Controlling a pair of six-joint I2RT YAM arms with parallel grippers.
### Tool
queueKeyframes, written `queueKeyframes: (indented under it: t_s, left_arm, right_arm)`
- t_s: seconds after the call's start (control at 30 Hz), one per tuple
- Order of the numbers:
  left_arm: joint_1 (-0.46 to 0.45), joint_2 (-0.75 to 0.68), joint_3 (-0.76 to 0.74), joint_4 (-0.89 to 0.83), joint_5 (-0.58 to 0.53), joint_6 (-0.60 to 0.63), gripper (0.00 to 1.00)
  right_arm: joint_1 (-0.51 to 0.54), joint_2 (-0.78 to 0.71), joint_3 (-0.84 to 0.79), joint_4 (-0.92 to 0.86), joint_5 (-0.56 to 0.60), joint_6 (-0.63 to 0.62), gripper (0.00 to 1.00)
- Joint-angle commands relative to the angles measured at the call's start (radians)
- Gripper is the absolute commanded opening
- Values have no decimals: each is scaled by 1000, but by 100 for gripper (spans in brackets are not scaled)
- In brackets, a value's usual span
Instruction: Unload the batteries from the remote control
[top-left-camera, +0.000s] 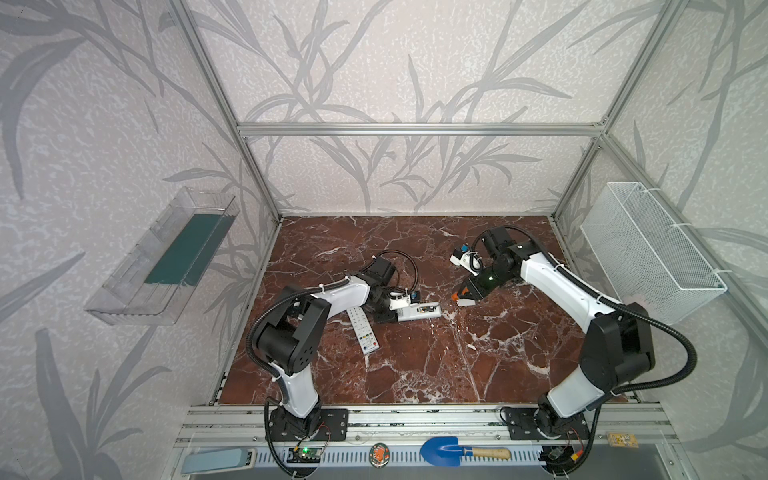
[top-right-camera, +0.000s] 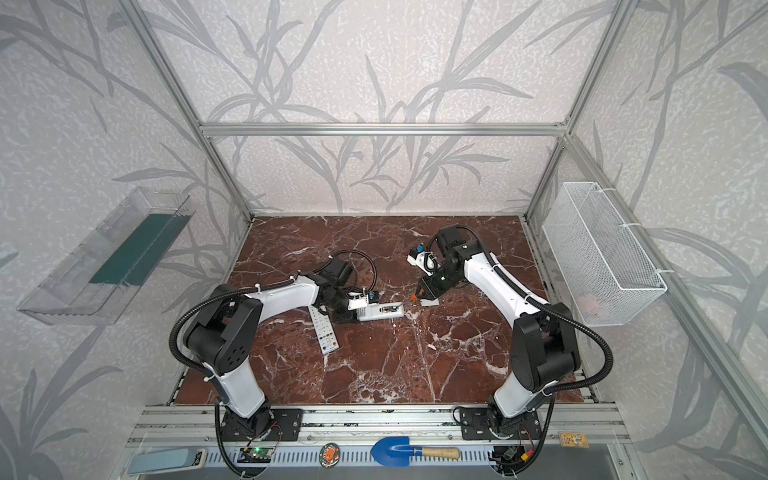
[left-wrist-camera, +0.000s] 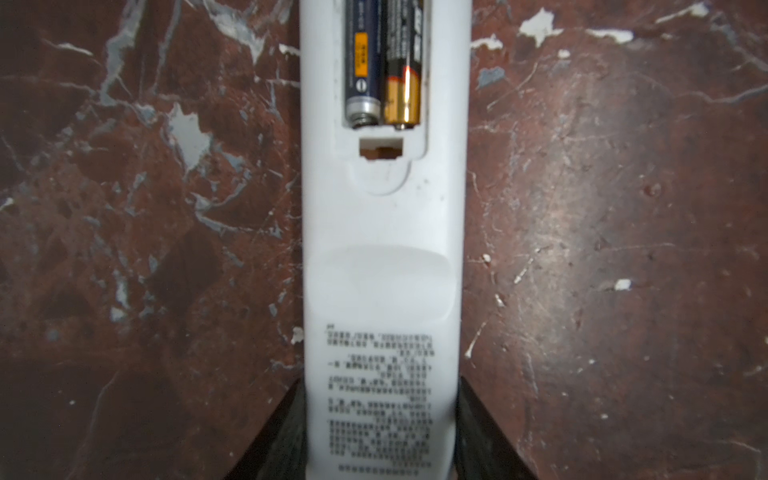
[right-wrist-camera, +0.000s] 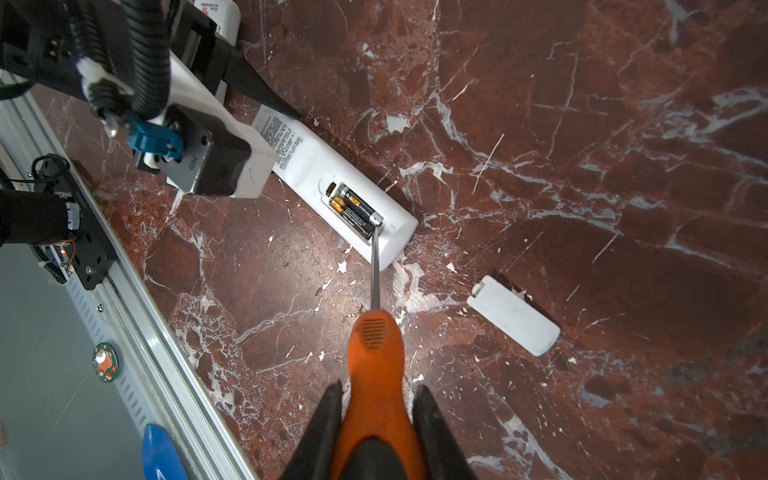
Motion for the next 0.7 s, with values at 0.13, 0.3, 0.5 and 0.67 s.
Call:
queueKeyframes:
  t_s: [0.13, 0.3, 0.5, 0.67]
  left_arm:
    - [-20, 0, -7, -60, 48, 31, 0]
    - [-21, 0, -7, -60, 48, 31, 0]
    - [-20, 1, -7, -59, 48, 31, 0]
    - [-20, -1, -8, -58, 48, 31, 0]
  right_arm:
    - [-1, 16, 11, -24, 20, -14, 0]
    - [2, -5, -4, -40, 31, -24, 0]
    - [1, -29, -9, -61, 47, -32, 0]
    - [1, -33, -6, -69, 41, -32, 0]
